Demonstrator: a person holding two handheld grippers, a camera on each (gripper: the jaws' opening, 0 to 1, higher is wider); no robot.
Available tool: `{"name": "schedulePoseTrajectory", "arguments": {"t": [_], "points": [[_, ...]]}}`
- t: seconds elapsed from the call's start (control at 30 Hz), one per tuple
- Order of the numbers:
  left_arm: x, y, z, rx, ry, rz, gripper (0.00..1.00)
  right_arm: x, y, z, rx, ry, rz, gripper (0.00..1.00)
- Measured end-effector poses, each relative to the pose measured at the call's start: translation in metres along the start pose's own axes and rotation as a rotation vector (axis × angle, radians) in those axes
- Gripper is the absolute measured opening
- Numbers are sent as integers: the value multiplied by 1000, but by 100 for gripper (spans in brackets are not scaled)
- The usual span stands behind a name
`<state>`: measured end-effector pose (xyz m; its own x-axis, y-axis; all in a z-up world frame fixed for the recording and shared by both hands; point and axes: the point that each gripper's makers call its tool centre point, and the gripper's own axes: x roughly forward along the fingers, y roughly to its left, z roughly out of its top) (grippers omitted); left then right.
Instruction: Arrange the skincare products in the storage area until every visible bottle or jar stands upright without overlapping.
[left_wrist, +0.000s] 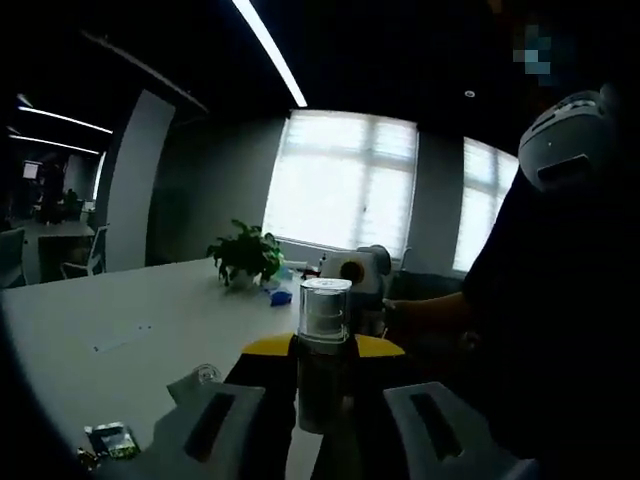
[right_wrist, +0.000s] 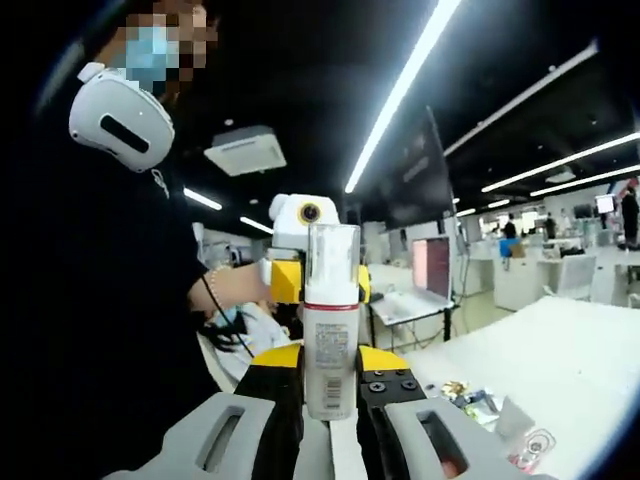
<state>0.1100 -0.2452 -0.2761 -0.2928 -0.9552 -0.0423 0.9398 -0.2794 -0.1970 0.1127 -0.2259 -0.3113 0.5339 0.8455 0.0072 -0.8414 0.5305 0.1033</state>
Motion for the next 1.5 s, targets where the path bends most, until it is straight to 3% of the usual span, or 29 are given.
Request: {"name": "schedulePoseTrajectory", "arguments": {"t": [0.13, 0.43, 0.53, 0.67, 0.93, 0.97, 1.13, 1.27, 1.5], "points": [[-1, 3, -9, -6, 16, 19, 17, -1, -5, -1, -2, -12, -2, 9], [-9, 19, -40, -43, 46, 121, 33, -9, -21, -10, -22, -8, -49, 10], [-11, 21, -49, -41, 54, 157, 43, -11, -24, -15, -28, -6, -59, 10], [-19, 30, -62, -41, 67, 235, 64, -13, -30, -25, -17, 0, -69, 10], [-39, 38, -95, -16, 172, 309, 69, -17, -44, -36, -24, 10, -99, 10], [-38, 36, -98, -24, 181, 310, 76, -19, -49, -38, -57, 4, -112, 10], [-38, 38, -94, -34, 132, 325, 83, -20, -54, -41, -76, -1, -121, 10], [-37, 40, -86, -66, 54, 331, 90, -24, -59, -48, -83, 0, -123, 10], [-48, 54, -92, -70, 25, 357, 99, -33, -68, -68, -77, 23, -135, 10]]}}
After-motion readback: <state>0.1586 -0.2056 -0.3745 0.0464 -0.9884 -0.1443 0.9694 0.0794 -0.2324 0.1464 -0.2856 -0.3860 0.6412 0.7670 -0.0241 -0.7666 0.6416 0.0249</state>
